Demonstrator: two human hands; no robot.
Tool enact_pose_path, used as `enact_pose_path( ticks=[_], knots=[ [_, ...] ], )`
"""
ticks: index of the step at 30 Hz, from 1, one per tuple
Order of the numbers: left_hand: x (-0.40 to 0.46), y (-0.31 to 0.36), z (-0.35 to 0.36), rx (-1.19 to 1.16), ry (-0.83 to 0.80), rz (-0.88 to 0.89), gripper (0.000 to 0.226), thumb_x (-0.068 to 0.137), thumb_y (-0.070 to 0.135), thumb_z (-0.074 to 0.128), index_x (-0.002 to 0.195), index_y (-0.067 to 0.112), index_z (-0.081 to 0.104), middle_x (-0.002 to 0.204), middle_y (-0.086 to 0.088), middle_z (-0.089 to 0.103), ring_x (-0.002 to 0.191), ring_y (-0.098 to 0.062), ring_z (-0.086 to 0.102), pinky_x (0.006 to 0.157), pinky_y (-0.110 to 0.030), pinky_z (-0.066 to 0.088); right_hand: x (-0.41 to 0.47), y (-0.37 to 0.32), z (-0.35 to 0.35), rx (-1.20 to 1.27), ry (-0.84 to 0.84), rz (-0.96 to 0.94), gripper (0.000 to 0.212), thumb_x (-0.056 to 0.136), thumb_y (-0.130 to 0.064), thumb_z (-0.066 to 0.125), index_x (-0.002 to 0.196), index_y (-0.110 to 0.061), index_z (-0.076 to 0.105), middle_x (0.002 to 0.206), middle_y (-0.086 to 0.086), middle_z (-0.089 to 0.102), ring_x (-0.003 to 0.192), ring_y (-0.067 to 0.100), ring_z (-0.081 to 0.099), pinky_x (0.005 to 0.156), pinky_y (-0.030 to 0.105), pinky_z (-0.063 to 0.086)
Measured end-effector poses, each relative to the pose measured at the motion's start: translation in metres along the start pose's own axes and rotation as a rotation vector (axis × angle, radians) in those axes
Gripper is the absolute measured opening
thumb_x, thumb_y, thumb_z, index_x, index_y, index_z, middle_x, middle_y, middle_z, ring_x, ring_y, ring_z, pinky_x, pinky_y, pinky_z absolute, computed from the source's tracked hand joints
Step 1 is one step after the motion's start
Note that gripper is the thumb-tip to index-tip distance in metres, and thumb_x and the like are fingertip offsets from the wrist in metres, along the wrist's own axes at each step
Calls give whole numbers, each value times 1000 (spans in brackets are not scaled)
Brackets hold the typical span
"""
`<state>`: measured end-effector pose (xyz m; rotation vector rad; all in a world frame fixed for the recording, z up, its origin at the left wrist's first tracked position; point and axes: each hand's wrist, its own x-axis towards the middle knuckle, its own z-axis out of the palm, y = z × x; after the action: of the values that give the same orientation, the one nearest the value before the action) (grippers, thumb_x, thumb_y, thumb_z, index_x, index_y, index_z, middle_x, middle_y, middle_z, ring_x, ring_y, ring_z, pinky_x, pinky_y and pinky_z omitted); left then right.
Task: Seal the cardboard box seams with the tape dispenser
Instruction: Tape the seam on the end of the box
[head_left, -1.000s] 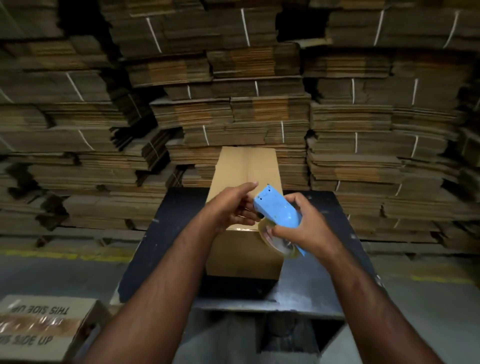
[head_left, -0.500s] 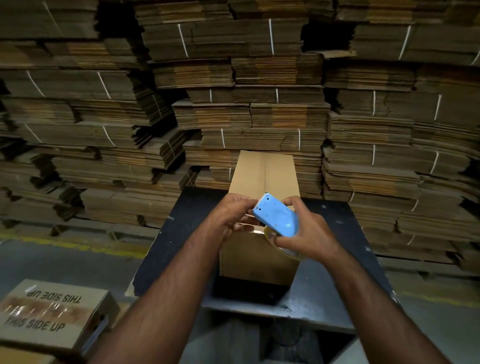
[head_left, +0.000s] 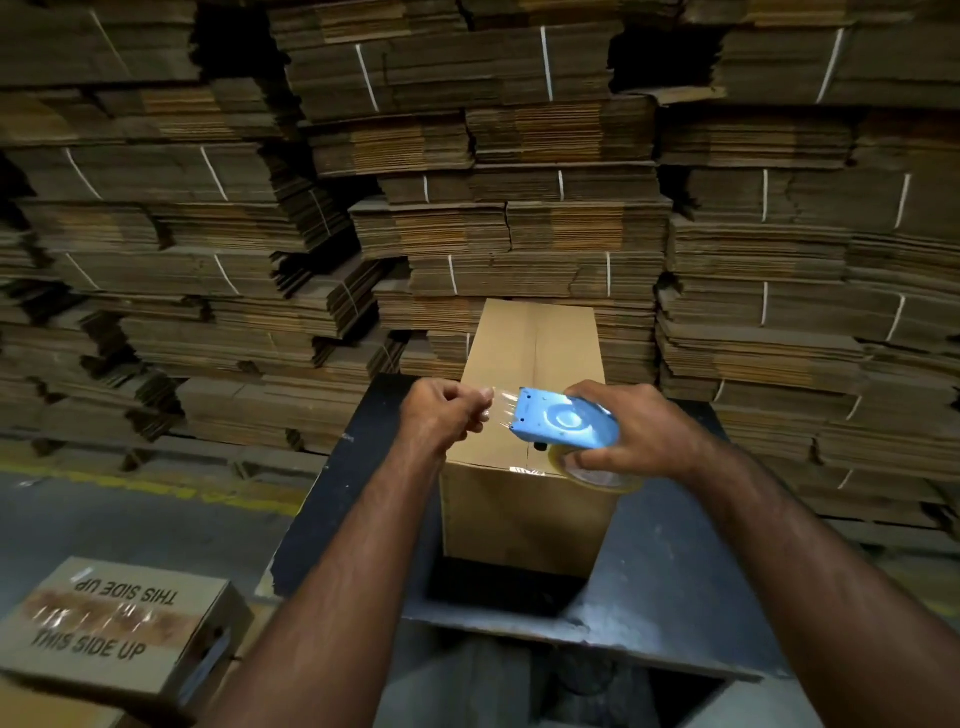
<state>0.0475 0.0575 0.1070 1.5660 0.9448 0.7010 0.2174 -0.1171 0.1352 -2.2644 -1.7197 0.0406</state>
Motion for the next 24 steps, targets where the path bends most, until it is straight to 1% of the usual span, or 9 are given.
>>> enact_pose_path(
  ticks=[2, 5, 7, 9, 12, 14, 16, 20, 24],
  knots=[
    [1, -5, 2, 24, 24, -2, 18, 86, 27, 75, 80, 10, 75, 73, -4, 74, 63, -10, 66, 63, -28, 54, 6, 3, -3, -23, -41, -10, 76, 67, -68, 68, 132, -32, 50, 109, -7, 63, 90, 13, 56, 75, 38, 54],
    [5, -19, 3, 82, 83, -19, 21, 86, 30, 75, 75, 12, 75, 70, 0, 74, 64, -10, 65, 65, -30, 55, 10, 7, 1, -37, -104, -31, 81, 67, -70, 67, 135, -31, 50, 110, -6, 63, 92, 14, 57, 77, 36, 53],
    [9, -29, 1, 109, 137, -40, 22, 86, 31, 75, 73, 13, 74, 70, 1, 74, 66, -11, 66, 67, -31, 56, 13, 10, 4, -68, -147, -30, 78, 70, -66, 70, 137, -32, 48, 112, -5, 63, 92, 13, 56, 75, 33, 51],
    [11, -35, 0, 121, 171, -57, 21, 86, 30, 75, 73, 13, 74, 70, 1, 73, 66, -11, 66, 65, -29, 54, 20, 10, 6, -104, -185, -35, 78, 73, -64, 70, 140, -32, 45, 115, -5, 62, 92, 12, 53, 72, 30, 49],
    [14, -41, 0, 126, 227, -94, 21, 86, 30, 76, 73, 14, 73, 70, 1, 73, 66, -10, 65, 59, -25, 50, 36, 8, 10, -94, -232, -54, 81, 75, -63, 68, 145, -33, 41, 121, -3, 61, 96, 13, 51, 77, 34, 51],
    [16, -48, -2, 141, 263, -124, 20, 86, 29, 75, 73, 14, 72, 72, 0, 73, 71, -12, 68, 63, -29, 56, 45, 3, 17, -118, -280, -69, 84, 78, -65, 66, 149, -37, 33, 122, -1, 59, 94, 14, 48, 73, 32, 47],
    [21, -55, -6, 150, 285, -155, 19, 87, 29, 74, 76, 14, 72, 73, -1, 73, 72, -12, 69, 69, -33, 59, 56, -7, 23, -177, -318, -95, 81, 81, -65, 62, 151, -41, 27, 119, -1, 58, 93, 14, 47, 71, 32, 44],
    [30, -64, -16, 170, 303, -205, 17, 87, 29, 74, 80, 13, 71, 76, -2, 72, 70, -13, 67, 70, -34, 60, 74, -22, 30, -283, -335, -158, 77, 83, -66, 58, 149, -44, 26, 107, -6, 53, 92, 12, 44, 73, 34, 44],
    [38, -74, -20, 196, 308, -250, 17, 86, 30, 75, 81, 14, 70, 77, -1, 72, 74, -15, 68, 73, -37, 61, 87, -30, 37, -349, -361, -186, 76, 83, -65, 59, 149, -43, 28, 121, -3, 58, 92, 10, 41, 77, 37, 49]
  ],
)
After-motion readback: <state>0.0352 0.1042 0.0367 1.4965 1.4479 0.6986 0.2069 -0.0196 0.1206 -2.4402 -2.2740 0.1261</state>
